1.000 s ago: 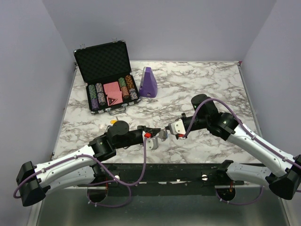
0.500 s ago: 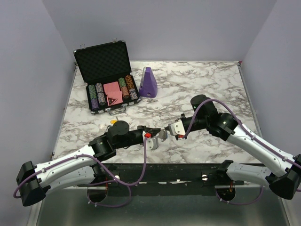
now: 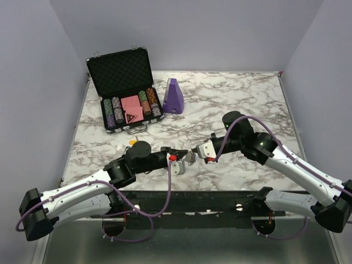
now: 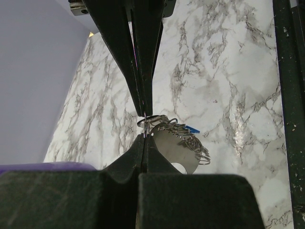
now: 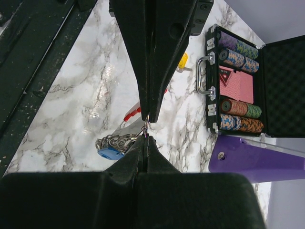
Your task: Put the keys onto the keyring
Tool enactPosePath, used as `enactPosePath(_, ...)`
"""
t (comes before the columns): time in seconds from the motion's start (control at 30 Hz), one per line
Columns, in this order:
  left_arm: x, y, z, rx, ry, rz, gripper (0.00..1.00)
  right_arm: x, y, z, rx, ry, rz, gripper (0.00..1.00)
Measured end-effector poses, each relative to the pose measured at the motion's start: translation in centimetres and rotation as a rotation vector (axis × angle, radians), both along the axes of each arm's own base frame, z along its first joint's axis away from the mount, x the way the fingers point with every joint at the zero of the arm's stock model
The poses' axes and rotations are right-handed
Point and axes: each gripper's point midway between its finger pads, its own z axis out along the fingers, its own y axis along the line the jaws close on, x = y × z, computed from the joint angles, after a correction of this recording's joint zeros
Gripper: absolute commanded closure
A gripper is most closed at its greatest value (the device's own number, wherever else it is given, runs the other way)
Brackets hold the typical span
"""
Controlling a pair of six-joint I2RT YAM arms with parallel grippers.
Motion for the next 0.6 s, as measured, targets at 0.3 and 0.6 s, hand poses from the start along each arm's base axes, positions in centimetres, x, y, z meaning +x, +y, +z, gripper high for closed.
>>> enactPosePath(0.3,-0.08,0.07,0.71,-0.030,-0.009,0.001,1.00,0.14,0.26,0.17,0.013,0.007,-0.008,1.00)
enactPosePath(0.6,-0.38,0.09,0.80,-0.047,0.007,-0.006,1.00,0.04,0.01,-0.16,0.027,-0.037,0.003,1.00)
